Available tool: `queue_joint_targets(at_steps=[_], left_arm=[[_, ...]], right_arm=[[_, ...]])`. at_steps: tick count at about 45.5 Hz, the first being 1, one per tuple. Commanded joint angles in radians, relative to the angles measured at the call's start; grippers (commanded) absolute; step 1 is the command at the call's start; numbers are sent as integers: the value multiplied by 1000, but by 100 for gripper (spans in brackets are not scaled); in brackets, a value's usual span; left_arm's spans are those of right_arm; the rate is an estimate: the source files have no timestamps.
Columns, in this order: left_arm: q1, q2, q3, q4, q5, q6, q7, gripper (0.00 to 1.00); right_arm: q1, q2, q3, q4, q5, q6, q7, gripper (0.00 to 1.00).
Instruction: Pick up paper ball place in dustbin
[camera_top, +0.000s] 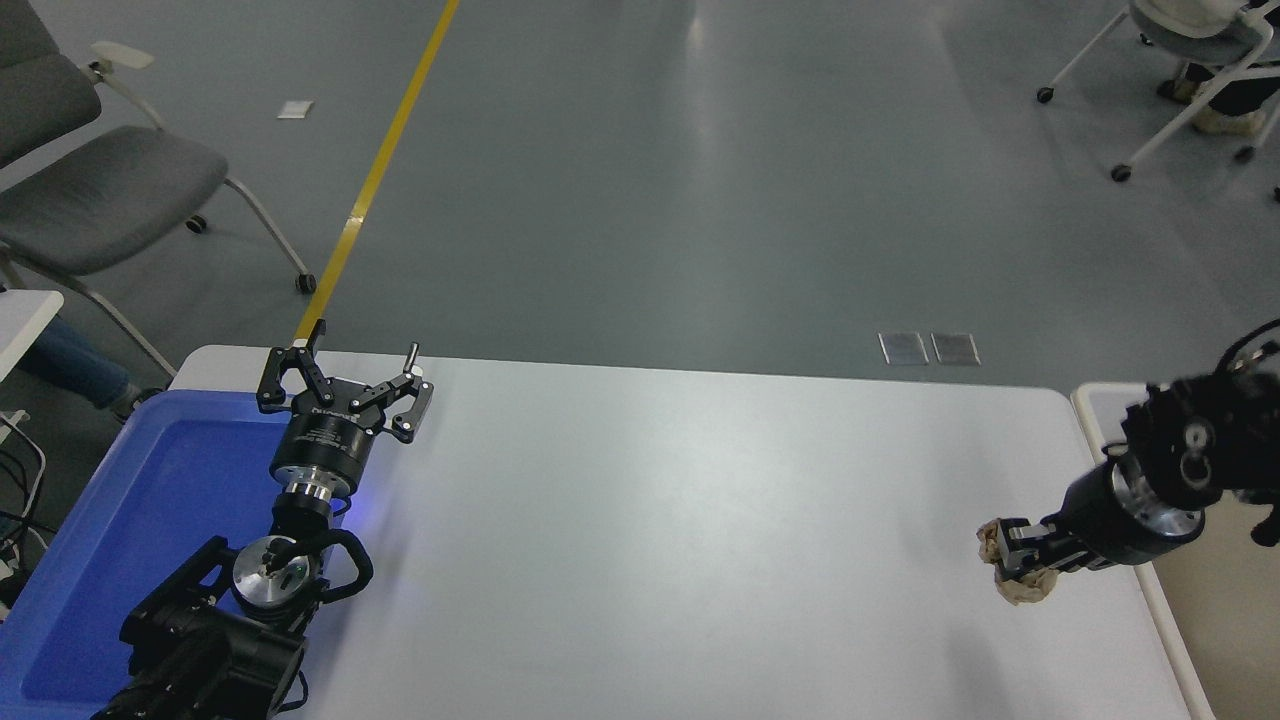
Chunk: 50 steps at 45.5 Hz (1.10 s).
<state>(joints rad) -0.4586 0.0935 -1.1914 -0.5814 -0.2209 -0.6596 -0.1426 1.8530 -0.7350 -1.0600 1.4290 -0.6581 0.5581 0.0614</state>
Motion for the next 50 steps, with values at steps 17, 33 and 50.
queue_joint_targets(at_steps=[17, 33, 50], left_arm=[[0, 0, 1, 0, 0, 0, 0, 99], [0, 0, 1, 0, 0, 0, 0, 99], [0, 0, 1, 0, 0, 0, 0, 99]], right_arm=[[572, -170, -179, 41, -83, 227, -9, 0], [615, -257, -235, -70, -77, 223, -25, 0], [-159, -377, 219, -534, 343, -329, -25, 0]])
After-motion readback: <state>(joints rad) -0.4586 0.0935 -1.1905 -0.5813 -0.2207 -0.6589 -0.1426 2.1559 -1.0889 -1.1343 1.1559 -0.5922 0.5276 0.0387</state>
